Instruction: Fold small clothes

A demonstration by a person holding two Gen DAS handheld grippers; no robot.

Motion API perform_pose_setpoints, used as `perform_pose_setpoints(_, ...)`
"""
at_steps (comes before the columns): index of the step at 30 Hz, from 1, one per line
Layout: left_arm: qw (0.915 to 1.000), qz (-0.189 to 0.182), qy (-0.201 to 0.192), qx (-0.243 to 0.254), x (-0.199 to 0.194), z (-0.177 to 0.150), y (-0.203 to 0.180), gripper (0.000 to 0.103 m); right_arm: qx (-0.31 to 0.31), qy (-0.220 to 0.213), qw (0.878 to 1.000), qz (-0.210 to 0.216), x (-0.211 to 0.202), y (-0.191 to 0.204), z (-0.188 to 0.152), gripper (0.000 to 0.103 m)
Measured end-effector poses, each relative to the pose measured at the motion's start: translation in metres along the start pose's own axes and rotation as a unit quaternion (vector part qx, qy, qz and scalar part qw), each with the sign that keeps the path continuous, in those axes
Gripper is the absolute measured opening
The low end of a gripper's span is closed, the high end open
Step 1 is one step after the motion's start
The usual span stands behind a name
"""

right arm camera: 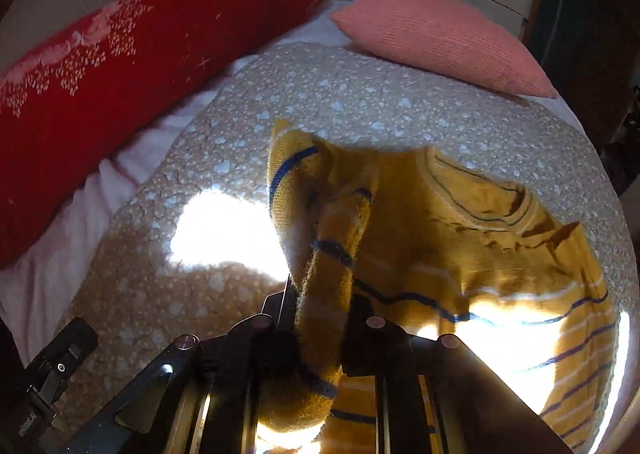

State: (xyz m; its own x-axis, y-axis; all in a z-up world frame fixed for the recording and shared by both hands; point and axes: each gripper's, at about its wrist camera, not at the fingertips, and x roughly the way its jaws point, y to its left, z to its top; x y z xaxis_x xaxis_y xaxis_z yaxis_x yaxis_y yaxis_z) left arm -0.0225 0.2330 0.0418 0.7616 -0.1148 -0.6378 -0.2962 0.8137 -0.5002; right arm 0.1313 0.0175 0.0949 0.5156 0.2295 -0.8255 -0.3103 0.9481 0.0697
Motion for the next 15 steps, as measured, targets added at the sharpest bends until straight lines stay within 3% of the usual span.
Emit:
perform_pose_setpoints(3, 0.9996, -0.007, -0.005, 0.028, -0.003, -0.009, -0.023, 0.065, 0.078, -0.032, 0.996, 0.013, -0.041, -0.085, -0.004, 0.013)
perform_pose_setpoints(7, 0.9972, -0.036, 0.035, 0.056, 0.008, -0.028, -0.060, 0.065, 0.179, -0.058, 0.982, 0.008, -0.071, -0.202, -0.033, 0.013)
perform_pose_setpoints(9, 0.9944, -0.036, 0.053, 0.083, 0.018, -0.041, -0.083, 0.066, 0.221, -0.049, 0.974, 0.004, -0.068, -0.247, -0.052, 0.013)
perform_pose_setpoints(12, 0.9880, -0.026, 0.081, 0.129, 0.026, -0.063, -0.115, 0.066, 0.288, -0.040, 0.956, 0.046, -0.053, -0.295, -0.087, 0.013)
perform_pose_setpoints(15, 0.9816, -0.025, 0.106, 0.157, 0.031, -0.078, -0.138, 0.066, 0.332, -0.055, 0.934, 0.121, -0.040, -0.318, -0.108, 0.015)
